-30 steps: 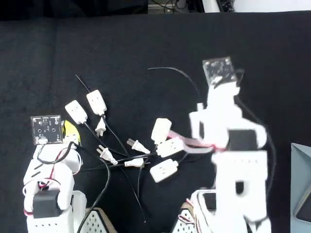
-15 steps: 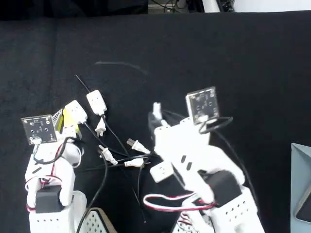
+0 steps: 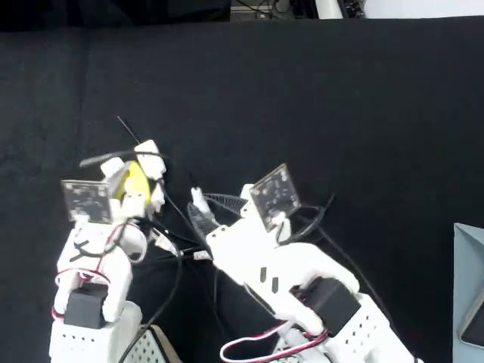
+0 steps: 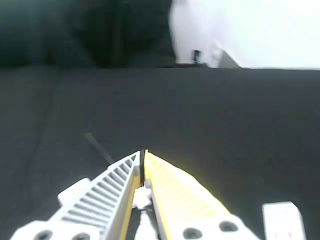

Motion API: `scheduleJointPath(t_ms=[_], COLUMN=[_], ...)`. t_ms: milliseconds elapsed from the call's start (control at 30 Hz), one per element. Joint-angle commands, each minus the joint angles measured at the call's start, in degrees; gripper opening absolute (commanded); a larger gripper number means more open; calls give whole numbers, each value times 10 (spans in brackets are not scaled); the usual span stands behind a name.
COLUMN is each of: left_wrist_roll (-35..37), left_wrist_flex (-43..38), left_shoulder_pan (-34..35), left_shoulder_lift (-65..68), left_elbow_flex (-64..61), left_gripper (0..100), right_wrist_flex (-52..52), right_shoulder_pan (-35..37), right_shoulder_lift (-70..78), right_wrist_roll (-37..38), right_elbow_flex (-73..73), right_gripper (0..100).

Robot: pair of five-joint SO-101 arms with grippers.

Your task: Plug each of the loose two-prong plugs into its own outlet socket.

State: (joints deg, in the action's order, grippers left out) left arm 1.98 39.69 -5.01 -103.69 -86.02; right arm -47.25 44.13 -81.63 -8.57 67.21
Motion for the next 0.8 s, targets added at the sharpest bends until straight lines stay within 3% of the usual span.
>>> scheduleJointPath(t_ms=[0,300,500,767], left_wrist_roll=[-29,-102,-127,-165], left_wrist_flex=[-11,-8,59,77], left_shoulder_pan=[-51,-151,-211,-219], left_shoulder_lift=[-5,-5,-5,-5], left_elbow_flex=[9,26,71,93], left_gripper=[30,30,30,30], right_wrist_flex=[11,11,9,1], right_shoulder_pan=[23,30,27,30], right_shoulder_lift=[-1,-1,0,0], right_wrist_roll=[25,53,53,53], right_elbow_flex=[0,27,30,33], right_gripper=[11,11,11,11])
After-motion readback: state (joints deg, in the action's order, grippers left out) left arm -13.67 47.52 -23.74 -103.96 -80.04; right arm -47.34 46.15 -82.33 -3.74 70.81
